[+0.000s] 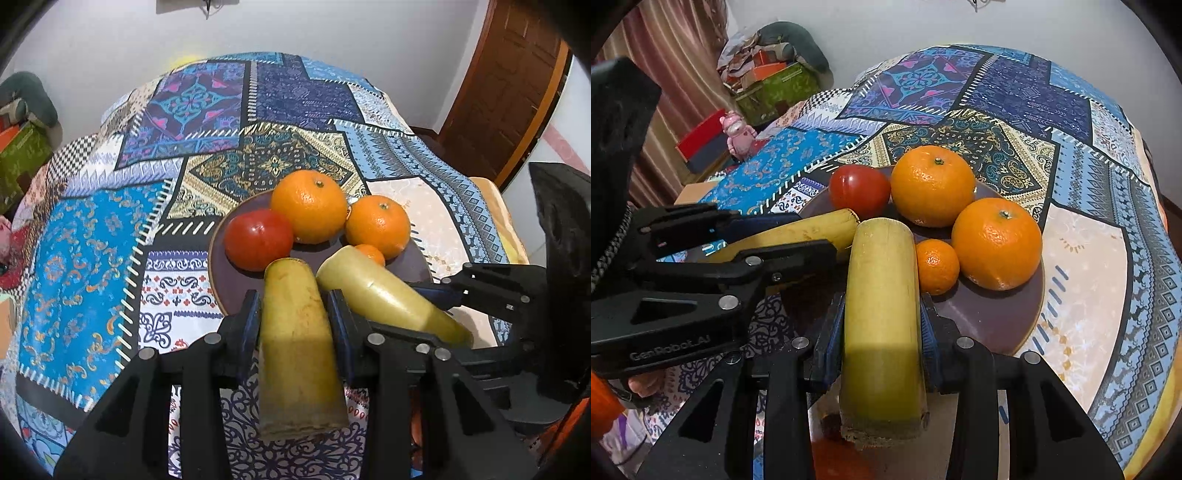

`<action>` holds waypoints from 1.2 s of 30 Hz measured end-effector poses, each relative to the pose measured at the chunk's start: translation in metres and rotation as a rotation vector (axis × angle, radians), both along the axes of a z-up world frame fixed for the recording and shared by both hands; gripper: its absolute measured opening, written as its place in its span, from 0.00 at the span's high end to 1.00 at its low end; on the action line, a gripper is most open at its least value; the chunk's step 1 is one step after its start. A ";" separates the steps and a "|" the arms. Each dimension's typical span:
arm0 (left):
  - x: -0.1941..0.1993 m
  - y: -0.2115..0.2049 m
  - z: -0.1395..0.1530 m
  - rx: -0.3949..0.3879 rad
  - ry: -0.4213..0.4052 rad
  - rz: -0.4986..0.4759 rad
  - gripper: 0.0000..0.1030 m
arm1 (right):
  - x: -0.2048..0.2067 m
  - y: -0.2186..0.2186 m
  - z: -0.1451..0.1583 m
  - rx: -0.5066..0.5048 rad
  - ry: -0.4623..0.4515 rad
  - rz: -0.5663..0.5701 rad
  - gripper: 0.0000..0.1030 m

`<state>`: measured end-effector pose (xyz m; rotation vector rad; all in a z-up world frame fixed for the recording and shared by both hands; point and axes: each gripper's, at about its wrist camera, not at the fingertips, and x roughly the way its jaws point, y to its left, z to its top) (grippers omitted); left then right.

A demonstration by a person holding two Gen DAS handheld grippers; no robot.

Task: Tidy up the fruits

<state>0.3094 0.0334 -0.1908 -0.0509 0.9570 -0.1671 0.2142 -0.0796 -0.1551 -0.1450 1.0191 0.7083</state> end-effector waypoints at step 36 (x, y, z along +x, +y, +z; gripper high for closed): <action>-0.119 -0.024 0.026 0.018 -0.013 -0.040 0.41 | -0.095 -0.076 0.017 0.054 0.014 -0.148 0.57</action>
